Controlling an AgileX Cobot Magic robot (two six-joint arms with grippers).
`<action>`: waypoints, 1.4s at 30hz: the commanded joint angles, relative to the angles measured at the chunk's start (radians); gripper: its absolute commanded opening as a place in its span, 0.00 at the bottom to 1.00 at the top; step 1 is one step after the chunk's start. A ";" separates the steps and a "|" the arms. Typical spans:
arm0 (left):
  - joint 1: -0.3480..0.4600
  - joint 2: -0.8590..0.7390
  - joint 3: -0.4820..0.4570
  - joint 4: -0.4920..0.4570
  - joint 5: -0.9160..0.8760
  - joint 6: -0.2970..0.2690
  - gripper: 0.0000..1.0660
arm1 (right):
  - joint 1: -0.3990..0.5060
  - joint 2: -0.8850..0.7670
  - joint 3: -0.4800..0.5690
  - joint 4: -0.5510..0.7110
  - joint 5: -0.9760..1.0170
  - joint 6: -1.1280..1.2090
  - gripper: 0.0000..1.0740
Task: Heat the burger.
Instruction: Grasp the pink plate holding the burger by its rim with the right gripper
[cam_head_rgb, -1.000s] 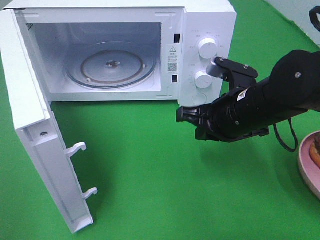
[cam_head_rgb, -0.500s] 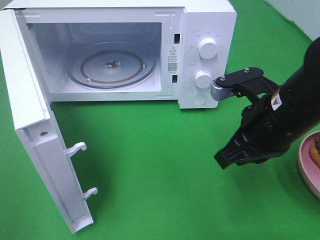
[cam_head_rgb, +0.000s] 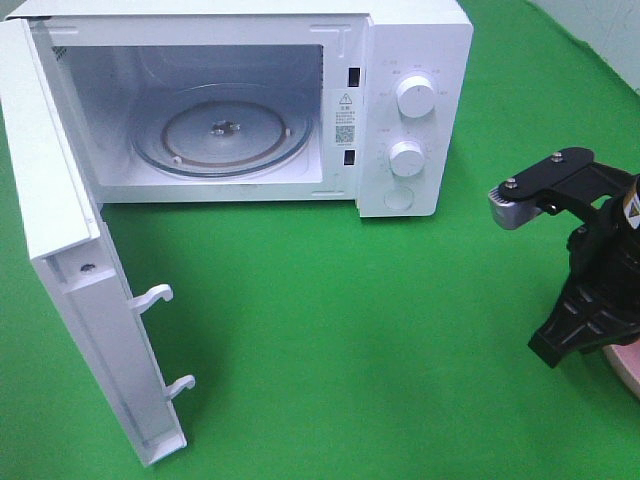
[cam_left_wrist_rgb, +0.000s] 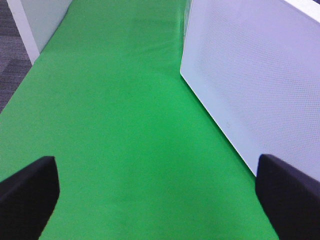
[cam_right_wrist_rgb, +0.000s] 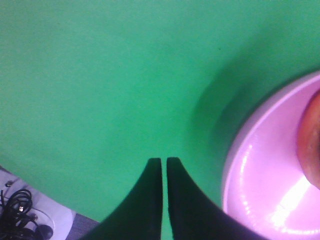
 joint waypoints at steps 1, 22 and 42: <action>0.003 -0.004 0.003 -0.001 -0.010 0.003 0.94 | -0.044 -0.016 0.019 -0.045 0.022 -0.014 0.06; 0.003 -0.004 0.003 -0.001 -0.010 0.004 0.94 | -0.145 -0.031 0.095 -0.071 -0.097 -0.009 0.94; 0.003 -0.004 0.003 -0.001 -0.010 0.004 0.94 | -0.279 -0.008 0.199 -0.067 -0.264 -0.010 0.86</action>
